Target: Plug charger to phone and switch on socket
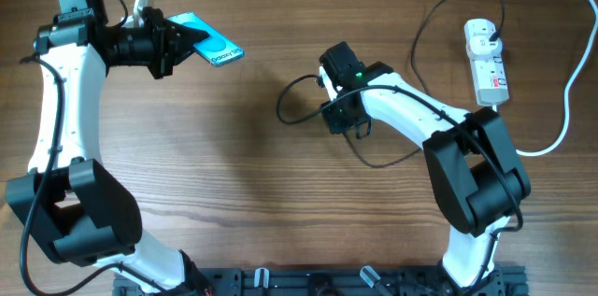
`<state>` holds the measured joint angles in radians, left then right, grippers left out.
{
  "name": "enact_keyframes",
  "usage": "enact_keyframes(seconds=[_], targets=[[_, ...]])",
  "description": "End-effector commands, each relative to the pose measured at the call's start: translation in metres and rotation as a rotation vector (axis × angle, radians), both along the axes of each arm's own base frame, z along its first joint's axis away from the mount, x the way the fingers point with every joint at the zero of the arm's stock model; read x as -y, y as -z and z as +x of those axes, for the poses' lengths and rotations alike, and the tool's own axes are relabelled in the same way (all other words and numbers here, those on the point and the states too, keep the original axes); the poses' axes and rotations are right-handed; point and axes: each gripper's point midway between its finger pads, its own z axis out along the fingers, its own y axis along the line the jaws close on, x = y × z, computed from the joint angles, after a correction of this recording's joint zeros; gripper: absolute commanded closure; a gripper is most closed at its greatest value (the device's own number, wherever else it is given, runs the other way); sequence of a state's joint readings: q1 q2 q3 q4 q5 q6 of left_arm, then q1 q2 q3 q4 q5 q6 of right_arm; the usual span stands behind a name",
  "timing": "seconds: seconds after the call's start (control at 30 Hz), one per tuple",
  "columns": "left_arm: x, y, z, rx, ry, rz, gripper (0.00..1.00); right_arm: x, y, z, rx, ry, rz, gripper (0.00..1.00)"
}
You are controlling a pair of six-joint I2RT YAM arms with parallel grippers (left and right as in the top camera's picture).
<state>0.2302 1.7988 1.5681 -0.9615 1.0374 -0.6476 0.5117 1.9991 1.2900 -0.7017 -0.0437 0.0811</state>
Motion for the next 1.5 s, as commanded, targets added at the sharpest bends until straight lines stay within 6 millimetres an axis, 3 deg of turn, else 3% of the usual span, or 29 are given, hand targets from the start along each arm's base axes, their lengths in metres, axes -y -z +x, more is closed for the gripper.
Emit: enact_keyframes(seconds=[0.0,0.13,0.53,0.73,0.8,0.87,1.03,1.27,1.47], targets=[[0.002,-0.016,-0.003,0.060,0.017,0.000,0.96,0.005,0.008,-0.005,-0.030,0.003,-0.033,0.77],[0.002,-0.016,-0.003,0.060,0.017,0.000,0.96,0.004,0.008,-0.001,-0.016,0.002,-0.025,0.81],[0.002,-0.016,-0.003,0.060,0.017,0.000,0.96,-0.002,0.006,0.008,0.024,0.000,-0.003,0.81],[0.002,-0.016,-0.003,0.059,0.017,-0.001,0.96,-0.001,0.007,0.006,0.015,0.000,-0.008,0.89],[0.002,-0.016,-0.003,0.059,0.017,-0.001,0.96,-0.001,0.007,0.005,0.011,0.001,-0.010,0.88],[0.002,-0.016,-0.003,0.060,0.017,0.000,0.96,0.001,0.008,0.002,-0.002,0.000,-0.017,0.82],[0.002,-0.016,-0.003,0.060,0.017,0.000,0.96,0.000,0.007,0.003,0.003,0.000,-0.014,0.88],[0.002,-0.016,-0.003,0.060,0.017,0.000,0.96,-0.002,0.007,0.007,0.020,0.000,-0.005,0.83],[0.002,-0.016,-0.003,0.059,0.017,-0.001,0.96,-0.002,0.007,0.007,0.020,0.000,-0.005,0.89]])
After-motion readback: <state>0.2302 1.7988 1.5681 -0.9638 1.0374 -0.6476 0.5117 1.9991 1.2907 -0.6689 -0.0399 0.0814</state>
